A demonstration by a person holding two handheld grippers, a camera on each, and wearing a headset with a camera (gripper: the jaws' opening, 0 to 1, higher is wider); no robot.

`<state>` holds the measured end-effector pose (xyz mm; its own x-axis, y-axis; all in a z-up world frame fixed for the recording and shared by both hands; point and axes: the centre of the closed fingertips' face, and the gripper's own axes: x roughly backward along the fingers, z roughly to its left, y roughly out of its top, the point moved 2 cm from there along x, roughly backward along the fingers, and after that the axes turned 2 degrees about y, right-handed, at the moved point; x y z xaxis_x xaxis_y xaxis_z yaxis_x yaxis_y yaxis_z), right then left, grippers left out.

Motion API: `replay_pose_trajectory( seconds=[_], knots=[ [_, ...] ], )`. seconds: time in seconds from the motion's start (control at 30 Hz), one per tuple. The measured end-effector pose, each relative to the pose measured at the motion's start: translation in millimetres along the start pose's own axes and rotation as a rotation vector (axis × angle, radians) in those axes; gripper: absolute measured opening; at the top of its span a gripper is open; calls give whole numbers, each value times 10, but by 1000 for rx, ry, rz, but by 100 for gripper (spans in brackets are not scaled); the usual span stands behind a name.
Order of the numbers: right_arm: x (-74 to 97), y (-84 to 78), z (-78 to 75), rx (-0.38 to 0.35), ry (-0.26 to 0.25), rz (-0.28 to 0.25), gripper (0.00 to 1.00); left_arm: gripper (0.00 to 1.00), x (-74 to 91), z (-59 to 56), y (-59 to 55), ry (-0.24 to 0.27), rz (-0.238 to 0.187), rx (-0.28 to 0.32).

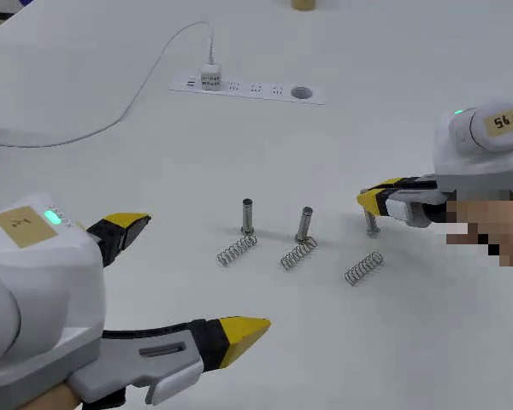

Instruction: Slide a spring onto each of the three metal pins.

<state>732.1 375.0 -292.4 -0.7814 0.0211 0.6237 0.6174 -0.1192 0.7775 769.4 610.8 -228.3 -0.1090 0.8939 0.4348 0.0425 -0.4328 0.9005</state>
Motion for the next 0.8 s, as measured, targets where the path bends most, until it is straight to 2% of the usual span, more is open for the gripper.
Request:
replay_pose_trajectory(
  seconds=[0.33, 0.8],
  knots=[
    [112, -34, 91, 4, 2, 10, 8, 94, 21, 1, 8, 2, -7, -4],
    [175, -93, 199, 29, 10, 38, 8, 92, 43, -2, -1, 7, -9, -6]
  ],
)
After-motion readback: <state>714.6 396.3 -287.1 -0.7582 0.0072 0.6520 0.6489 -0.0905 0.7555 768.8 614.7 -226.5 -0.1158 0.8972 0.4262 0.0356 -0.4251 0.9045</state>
